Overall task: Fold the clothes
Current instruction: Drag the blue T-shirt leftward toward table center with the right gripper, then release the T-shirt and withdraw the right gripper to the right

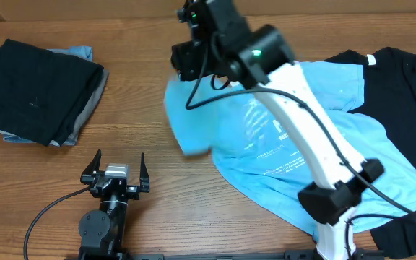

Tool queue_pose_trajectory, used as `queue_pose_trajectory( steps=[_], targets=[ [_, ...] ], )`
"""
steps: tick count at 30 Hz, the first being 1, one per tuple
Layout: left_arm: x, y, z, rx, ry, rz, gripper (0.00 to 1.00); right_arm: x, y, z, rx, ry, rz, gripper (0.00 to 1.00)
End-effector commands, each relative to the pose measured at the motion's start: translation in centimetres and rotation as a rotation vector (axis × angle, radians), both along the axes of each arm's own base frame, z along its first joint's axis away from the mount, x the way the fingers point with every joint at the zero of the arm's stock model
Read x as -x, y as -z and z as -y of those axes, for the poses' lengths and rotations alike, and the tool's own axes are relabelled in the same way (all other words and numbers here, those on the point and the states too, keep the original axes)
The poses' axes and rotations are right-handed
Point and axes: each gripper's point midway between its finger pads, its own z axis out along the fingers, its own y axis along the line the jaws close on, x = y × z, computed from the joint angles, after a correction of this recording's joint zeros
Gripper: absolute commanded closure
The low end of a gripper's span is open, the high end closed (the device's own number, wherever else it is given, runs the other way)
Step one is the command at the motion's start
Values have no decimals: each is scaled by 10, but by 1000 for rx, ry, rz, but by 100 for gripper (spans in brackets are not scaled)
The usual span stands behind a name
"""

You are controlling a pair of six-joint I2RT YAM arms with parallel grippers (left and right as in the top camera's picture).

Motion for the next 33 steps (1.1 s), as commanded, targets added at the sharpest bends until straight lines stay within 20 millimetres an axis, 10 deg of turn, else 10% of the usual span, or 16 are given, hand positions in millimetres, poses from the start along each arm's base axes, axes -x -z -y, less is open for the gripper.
queue_pose_trajectory(
  steps=[1,5,7,12,18,27,33],
  targets=[
    [0,-1,-1,-11,-1,9,0,1,-36,7,-27,-20,96,16],
    [0,-1,-1,-10,-1,9,0,-5,-89,64,-79,96,176,3],
    [0,-1,-1,-10,-2,10,0,-12,-112,125,-93,239,192,3],
    [0,-1,-1,-10,-2,10,0,-21,-97,278,-12,581,95,28],
    [0,-1,-1,-11,-2,9,0,-29,-42,429,60,886,-54,89],
    [0,-1,-1,-11,-1,9,0,-68,116,526,93,1001,-346,96],
    [0,-1,-1,-10,-2,9,0,-73,218,552,51,1014,-516,96]
  ],
)
